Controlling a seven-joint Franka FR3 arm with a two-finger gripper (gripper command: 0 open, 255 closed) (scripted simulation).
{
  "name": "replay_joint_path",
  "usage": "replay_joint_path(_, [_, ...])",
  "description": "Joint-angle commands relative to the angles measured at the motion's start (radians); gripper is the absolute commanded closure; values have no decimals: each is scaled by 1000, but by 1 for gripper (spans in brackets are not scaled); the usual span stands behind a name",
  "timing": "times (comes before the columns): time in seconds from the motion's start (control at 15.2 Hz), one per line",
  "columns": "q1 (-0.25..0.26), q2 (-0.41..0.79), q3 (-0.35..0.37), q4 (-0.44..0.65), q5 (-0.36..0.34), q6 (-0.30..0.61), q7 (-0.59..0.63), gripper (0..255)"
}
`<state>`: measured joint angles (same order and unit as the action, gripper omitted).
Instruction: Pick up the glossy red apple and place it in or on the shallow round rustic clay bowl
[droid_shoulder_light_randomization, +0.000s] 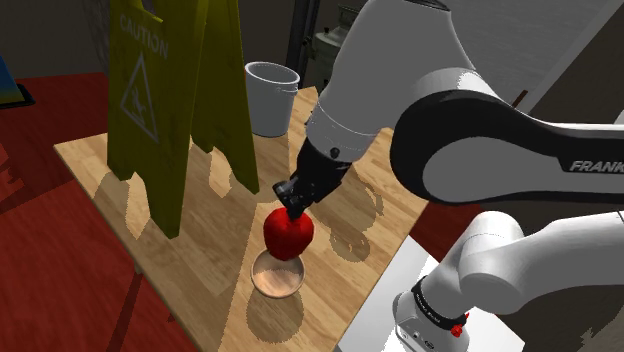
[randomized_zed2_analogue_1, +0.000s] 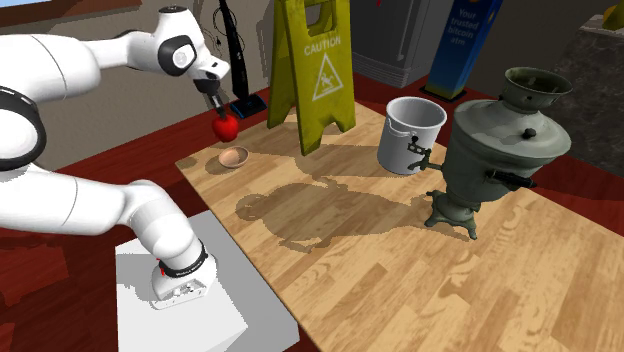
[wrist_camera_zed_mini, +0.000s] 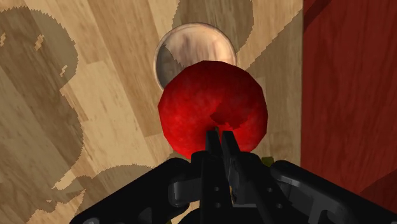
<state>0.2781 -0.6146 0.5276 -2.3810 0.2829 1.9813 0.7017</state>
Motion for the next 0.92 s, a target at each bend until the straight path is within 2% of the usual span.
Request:
replay_joint_path(0.0, [2, 1, 7, -26, 5, 28, 0, 255])
replay_joint_path(0.86, [7, 50, 60, -165, 32, 216, 2, 255])
